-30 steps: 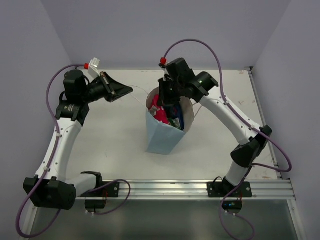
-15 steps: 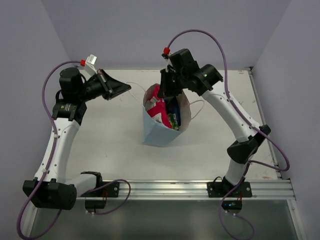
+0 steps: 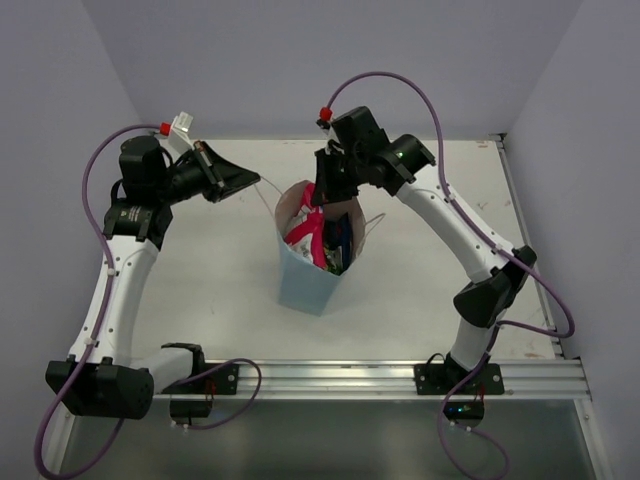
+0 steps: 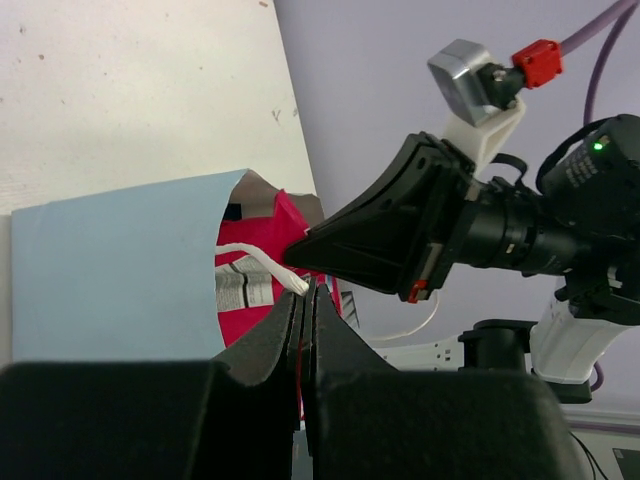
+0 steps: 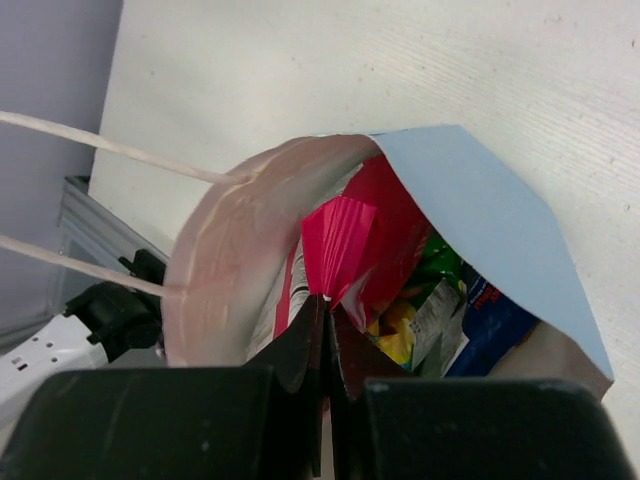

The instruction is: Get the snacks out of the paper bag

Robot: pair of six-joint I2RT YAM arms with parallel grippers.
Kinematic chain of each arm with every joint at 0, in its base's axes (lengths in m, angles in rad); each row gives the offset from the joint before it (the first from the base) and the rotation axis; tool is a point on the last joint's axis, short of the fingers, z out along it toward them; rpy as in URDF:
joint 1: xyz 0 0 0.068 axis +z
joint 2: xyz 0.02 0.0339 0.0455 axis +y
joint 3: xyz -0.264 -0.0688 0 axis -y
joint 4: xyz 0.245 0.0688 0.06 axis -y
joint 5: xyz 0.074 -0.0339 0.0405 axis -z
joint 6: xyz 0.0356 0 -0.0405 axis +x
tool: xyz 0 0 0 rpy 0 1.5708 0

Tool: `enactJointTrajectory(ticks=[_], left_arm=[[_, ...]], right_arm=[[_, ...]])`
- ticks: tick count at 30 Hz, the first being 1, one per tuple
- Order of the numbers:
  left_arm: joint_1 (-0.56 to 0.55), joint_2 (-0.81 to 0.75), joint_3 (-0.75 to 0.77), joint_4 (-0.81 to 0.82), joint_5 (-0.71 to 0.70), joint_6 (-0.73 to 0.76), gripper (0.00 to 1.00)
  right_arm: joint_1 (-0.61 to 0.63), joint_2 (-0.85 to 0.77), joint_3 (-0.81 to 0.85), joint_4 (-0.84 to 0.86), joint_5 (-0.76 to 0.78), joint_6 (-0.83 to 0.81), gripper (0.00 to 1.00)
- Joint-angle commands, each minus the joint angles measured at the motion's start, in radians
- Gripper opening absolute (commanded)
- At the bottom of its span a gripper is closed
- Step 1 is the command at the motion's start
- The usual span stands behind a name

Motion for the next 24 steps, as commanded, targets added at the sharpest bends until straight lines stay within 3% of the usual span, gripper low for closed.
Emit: enactJointTrajectory(ticks=[1,10,16,20,24], left_arm=[[0.011,-0.025,0.017,0.024,0.017,0.018,0.0],[0.011,-0.038,0.009,0.053,0.047,-0.001,0.0],[0.014,-0.035,0.043,-0.016,0.007,0.047,0.0],[0.016,-0.038,0.048,-0.042,-0.009,0.065,0.0],[0.016,-0.039,0.041,-0.048,-0.009,0.071,0.0]], right_arm=[[-0.002,-0.052,0.111,0.029,-0.033,-0.008,0.0],[-0.002,-0.037,0.152,0.018,-0.039,-0.008,0.0],[-0.009,-0.055,0.295,0.014,-0.05,-0.001,0.0],[-0.081,-0.076,0.404,0.024,-0.082,0.042,0.0],[-0.173,-0.168,0.344,0.126,-0.084,0.056,0.0]])
